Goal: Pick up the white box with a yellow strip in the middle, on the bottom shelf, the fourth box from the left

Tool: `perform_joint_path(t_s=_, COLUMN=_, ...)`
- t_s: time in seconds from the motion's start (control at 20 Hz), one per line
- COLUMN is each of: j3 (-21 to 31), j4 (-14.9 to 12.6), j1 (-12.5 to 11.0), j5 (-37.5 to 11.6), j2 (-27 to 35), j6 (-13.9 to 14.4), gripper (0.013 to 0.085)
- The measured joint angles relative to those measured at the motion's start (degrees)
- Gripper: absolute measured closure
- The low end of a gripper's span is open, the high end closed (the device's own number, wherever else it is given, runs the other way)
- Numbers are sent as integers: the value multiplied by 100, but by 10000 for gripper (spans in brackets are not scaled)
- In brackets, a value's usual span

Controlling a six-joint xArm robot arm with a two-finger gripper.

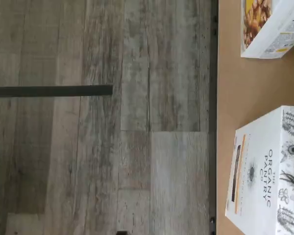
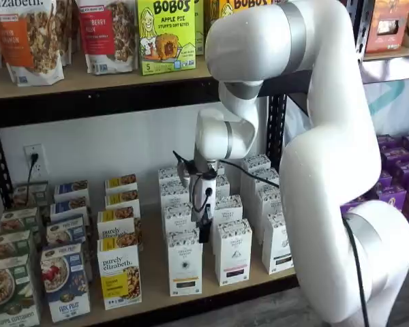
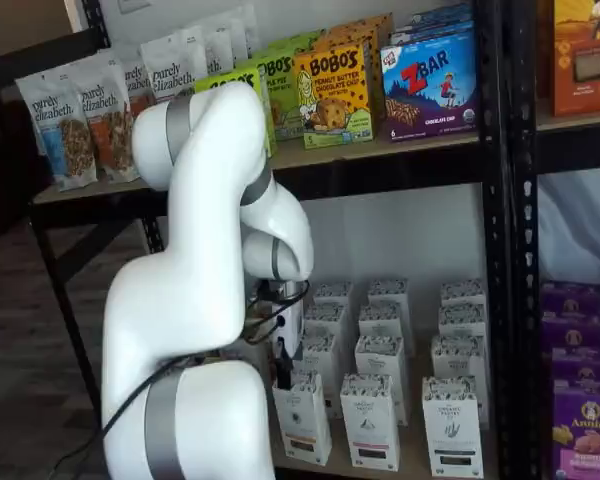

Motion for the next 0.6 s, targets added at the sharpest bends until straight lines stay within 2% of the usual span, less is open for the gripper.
perform_joint_path(t_s=0.15, j3=-181, j4=106, j1=-124, j5=209, j2=90, j6=-193, gripper=130)
perform_joint_path(t_s=0.3, j3=-315, j4=80, j1=-226, j5=299, j2=167, j6=-265, gripper=130)
perform_joint_path(t_s=0.5, j3=-351, j4=55, j1=-264, j5=95, j2=253, j6=-296, gripper=130)
perform_joint_path(t_s=0.6, j3=-334, j4=156, j1=-250, j5=-129, j2=312, j6=-381, gripper=130)
